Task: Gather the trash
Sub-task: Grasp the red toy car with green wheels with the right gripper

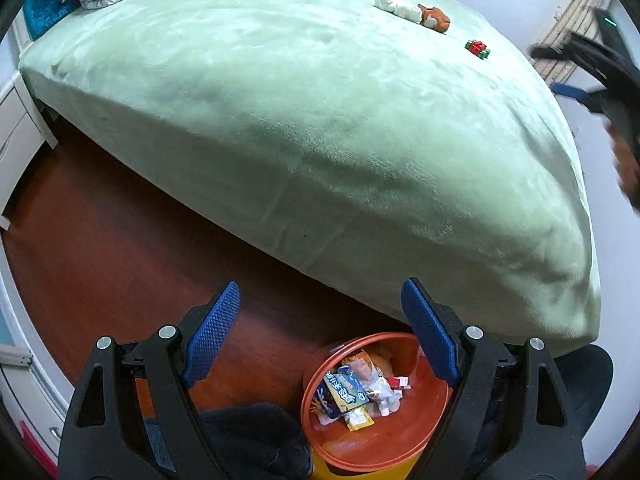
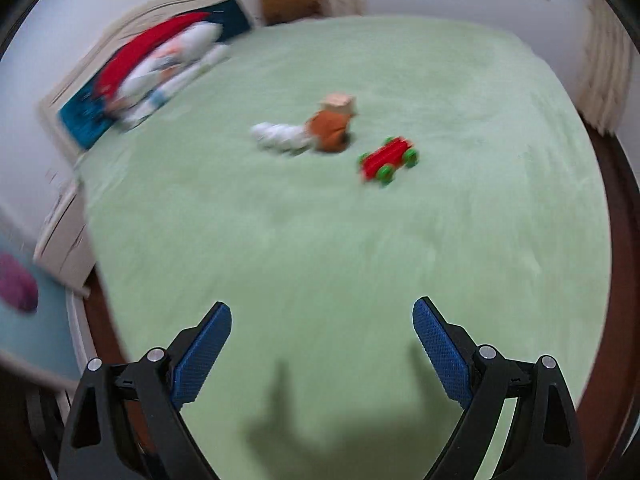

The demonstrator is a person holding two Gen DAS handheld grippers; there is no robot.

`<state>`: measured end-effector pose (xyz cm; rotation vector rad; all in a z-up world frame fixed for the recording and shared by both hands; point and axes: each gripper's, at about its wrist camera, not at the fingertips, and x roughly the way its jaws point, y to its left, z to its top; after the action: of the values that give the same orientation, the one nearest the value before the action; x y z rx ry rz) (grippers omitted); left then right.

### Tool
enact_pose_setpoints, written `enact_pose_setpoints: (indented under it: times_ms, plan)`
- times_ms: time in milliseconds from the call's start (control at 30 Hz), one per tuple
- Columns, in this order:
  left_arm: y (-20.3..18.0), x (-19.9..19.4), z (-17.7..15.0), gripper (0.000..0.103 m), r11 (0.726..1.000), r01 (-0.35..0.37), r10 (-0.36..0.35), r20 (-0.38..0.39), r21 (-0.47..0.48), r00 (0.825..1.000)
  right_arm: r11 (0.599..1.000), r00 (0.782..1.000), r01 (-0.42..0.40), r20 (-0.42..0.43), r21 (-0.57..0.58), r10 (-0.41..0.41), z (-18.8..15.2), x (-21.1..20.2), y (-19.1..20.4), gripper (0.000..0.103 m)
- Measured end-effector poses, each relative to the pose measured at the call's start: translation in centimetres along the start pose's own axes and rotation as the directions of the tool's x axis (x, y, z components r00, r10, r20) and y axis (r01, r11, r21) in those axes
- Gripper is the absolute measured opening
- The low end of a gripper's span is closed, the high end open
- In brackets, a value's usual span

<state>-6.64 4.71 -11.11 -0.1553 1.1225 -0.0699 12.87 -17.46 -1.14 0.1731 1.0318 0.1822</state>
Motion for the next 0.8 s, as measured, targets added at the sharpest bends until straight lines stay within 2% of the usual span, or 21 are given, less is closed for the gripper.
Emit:
enact_pose_setpoints:
  times_ms: [133, 200, 367, 400, 467, 533, 667, 800]
  plan:
    - [0.5, -0.1, 0.6, 0.081, 1.000, -0.011, 0.011, 0.011, -0.029, 1.000, 0.989, 0.997, 0.080, -0.015, 0.121, -0.079, 5.6, 4.8, -2.0, 0.090]
    - [0.9, -0.2, 1.0, 0.081, 0.999, -0.017, 0.018, 0.017, -0.042, 1.000, 0.974, 0.989, 0.147, -0.039, 0.170, -0.142, 7.9, 7.4, -2.8, 0.089]
    - [1.7, 0.0, 1.7, 0.081, 0.997, -0.039, 0.040, 0.013, -0.064, 0.999, 0.944, 0.971, 0.238, -0.088, 0.228, -0.223, 9.9, 11.9, -3.8, 0.082]
    - [1.8, 0.2, 1.8, 0.081, 0.997, -0.042, 0.043, 0.010, -0.065, 0.999, 0.939, 0.963, 0.266, -0.100, 0.217, -0.249, 9.9, 12.5, -3.7, 0.076]
    - [1.9, 0.5, 2.0, 0.081, 0.997, -0.045, 0.045, 0.004, -0.067, 0.999, 0.935, 0.954, 0.297, -0.092, 0.195, -0.285, 9.9, 12.7, -3.2, 0.069]
    - [2.0, 0.8, 2.1, 0.081, 0.997, -0.042, 0.042, -0.001, -0.068, 0.999, 0.937, 0.958, 0.287, -0.050, 0.198, -0.283, 9.6, 11.9, -2.9, 0.040]
    - [1.8, 0.9, 2.1, 0.081, 0.997, -0.027, 0.028, 0.001, -0.070, 1.000, 0.943, 0.960, 0.279, -0.029, 0.183, -0.279, 8.6, 10.6, -3.0, 0.040]
    - [1.3, 0.1, 2.0, 0.081, 0.998, -0.011, 0.012, 0.020, -0.060, 1.000, 0.958, 0.970, 0.236, 0.016, 0.160, -0.242, 8.0, 8.4, -2.9, 0.040]
